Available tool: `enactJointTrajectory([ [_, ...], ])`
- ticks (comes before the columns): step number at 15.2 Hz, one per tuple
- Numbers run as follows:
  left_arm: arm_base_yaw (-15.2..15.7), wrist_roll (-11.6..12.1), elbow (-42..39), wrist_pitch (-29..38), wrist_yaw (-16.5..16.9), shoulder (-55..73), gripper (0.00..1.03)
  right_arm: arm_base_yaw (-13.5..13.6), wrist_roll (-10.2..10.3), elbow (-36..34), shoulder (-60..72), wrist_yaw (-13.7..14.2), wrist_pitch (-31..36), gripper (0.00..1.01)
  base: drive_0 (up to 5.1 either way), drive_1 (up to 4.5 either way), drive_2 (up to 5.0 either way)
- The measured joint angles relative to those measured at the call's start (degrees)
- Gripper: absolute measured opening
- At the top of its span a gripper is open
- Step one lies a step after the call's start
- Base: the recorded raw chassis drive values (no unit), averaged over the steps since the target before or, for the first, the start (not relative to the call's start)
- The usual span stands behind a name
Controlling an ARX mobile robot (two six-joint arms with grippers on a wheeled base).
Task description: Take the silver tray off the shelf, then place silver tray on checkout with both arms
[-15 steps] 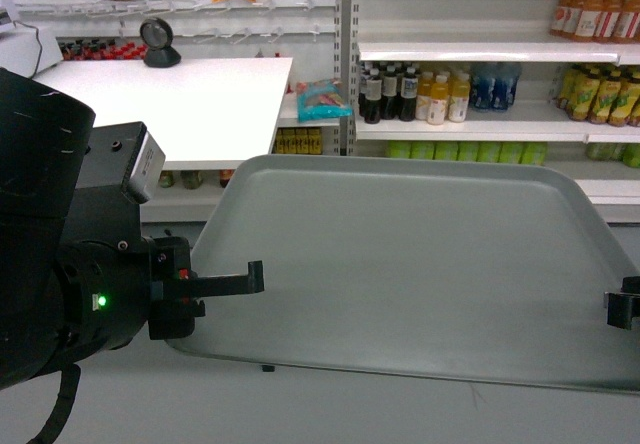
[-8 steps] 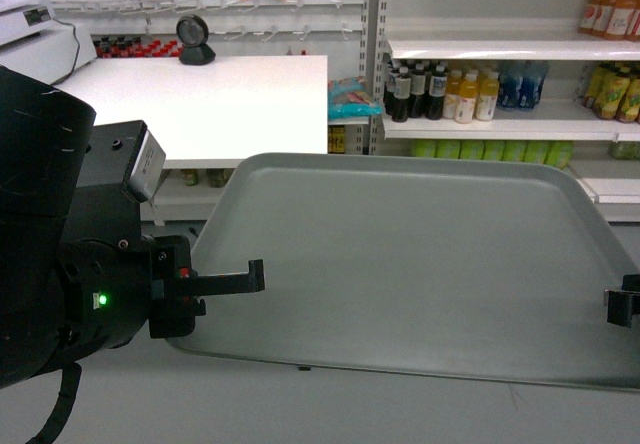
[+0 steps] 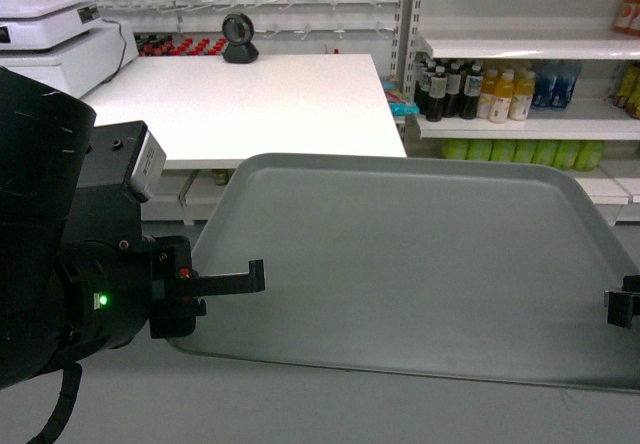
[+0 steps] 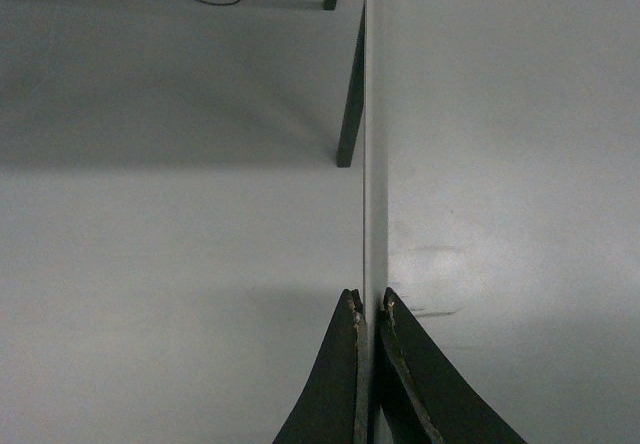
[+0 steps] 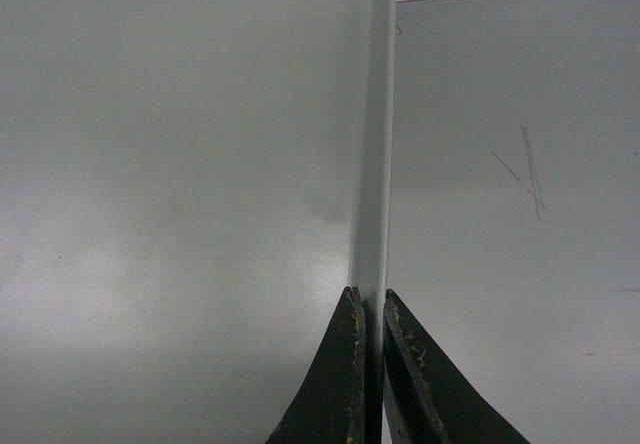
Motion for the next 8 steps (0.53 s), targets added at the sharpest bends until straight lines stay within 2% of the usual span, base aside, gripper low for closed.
enactJointTrajectory([
  [8, 0.0, 0.0, 0.0, 0.0, 0.0, 0.0, 0.02, 0.0, 0.0, 0.0, 0.0, 0.0, 0.0, 0.03, -5.0, 2.46, 2.5],
])
